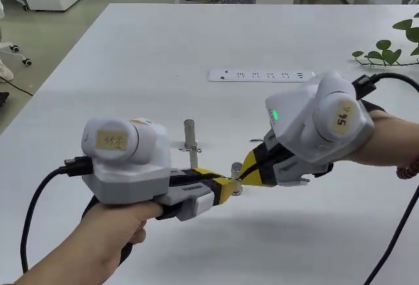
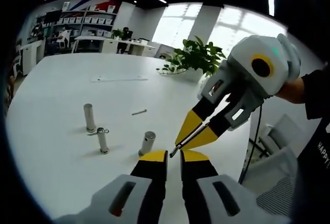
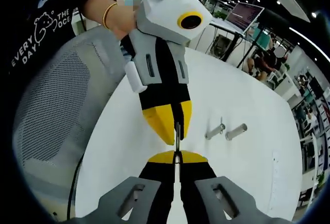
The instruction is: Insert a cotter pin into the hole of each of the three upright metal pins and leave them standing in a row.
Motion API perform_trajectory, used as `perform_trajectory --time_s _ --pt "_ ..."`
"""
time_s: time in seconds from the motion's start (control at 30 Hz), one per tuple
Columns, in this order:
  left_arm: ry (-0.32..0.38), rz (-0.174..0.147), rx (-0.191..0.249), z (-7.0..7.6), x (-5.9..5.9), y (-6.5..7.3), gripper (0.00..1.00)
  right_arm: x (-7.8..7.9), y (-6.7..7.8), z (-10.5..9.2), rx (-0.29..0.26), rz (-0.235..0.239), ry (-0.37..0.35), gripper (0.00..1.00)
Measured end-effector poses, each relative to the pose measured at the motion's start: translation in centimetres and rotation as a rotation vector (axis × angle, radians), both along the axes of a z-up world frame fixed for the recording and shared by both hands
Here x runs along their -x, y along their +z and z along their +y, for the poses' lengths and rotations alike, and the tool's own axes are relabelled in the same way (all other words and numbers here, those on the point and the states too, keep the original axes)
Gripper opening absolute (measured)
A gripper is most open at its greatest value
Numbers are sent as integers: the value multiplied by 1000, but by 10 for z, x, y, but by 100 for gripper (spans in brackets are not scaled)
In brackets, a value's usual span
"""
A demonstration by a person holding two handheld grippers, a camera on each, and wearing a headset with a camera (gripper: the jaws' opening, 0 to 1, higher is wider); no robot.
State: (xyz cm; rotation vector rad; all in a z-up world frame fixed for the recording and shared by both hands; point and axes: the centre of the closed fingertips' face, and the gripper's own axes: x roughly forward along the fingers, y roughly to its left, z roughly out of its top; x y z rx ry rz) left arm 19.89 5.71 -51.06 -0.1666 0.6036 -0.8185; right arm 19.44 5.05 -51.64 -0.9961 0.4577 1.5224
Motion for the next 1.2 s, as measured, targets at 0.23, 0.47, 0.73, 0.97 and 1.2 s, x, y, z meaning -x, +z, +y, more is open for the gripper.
perform_trajectory --time_s 0.23,0.47,0.73,0.97,1.2 --pt "10 28 38 -4 1 2 3 3 2 2 -9 -9 6 0" --pt "32 71 113 -5 2 4 0 3 3 1 -7 -20 7 0" --pt "61 113 152 -4 2 5 0 4 4 2 -1 -40 13 0" --pt "70 142 192 -3 3 6 0 3 4 3 -6 -37 12 0" --pt "48 88 160 -3 3 7 0 2 4 5 -24 -12 -23 0"
